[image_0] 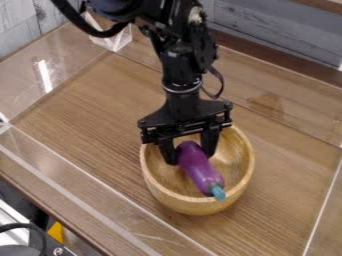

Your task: Put the purple eggplant in the brown bowl

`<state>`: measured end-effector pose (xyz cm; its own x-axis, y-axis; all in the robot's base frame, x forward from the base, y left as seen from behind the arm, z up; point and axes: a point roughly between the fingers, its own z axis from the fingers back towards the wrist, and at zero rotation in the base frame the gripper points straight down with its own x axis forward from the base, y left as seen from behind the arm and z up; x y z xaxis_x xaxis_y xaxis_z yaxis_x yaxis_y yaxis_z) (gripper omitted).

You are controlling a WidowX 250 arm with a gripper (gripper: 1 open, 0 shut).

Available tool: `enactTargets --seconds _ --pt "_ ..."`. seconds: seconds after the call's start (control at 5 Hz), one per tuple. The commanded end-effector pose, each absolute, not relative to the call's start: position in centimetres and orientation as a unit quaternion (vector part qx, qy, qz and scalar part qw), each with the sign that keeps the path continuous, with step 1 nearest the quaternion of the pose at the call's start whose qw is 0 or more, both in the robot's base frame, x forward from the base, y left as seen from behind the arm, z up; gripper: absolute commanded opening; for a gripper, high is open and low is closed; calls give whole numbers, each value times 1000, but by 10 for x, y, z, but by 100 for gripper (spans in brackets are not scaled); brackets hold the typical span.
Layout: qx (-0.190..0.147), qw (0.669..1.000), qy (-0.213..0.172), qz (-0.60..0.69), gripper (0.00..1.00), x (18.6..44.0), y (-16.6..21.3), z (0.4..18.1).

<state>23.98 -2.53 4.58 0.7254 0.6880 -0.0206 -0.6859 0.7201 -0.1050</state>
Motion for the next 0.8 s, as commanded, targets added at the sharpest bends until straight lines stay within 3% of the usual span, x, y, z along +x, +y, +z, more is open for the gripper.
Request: enactTargets --seconds 0.0,0.6 --pt "-63 928 -33 366 0 251 -27 55" --pt "-61 930 -40 361 0 256 -24 53"
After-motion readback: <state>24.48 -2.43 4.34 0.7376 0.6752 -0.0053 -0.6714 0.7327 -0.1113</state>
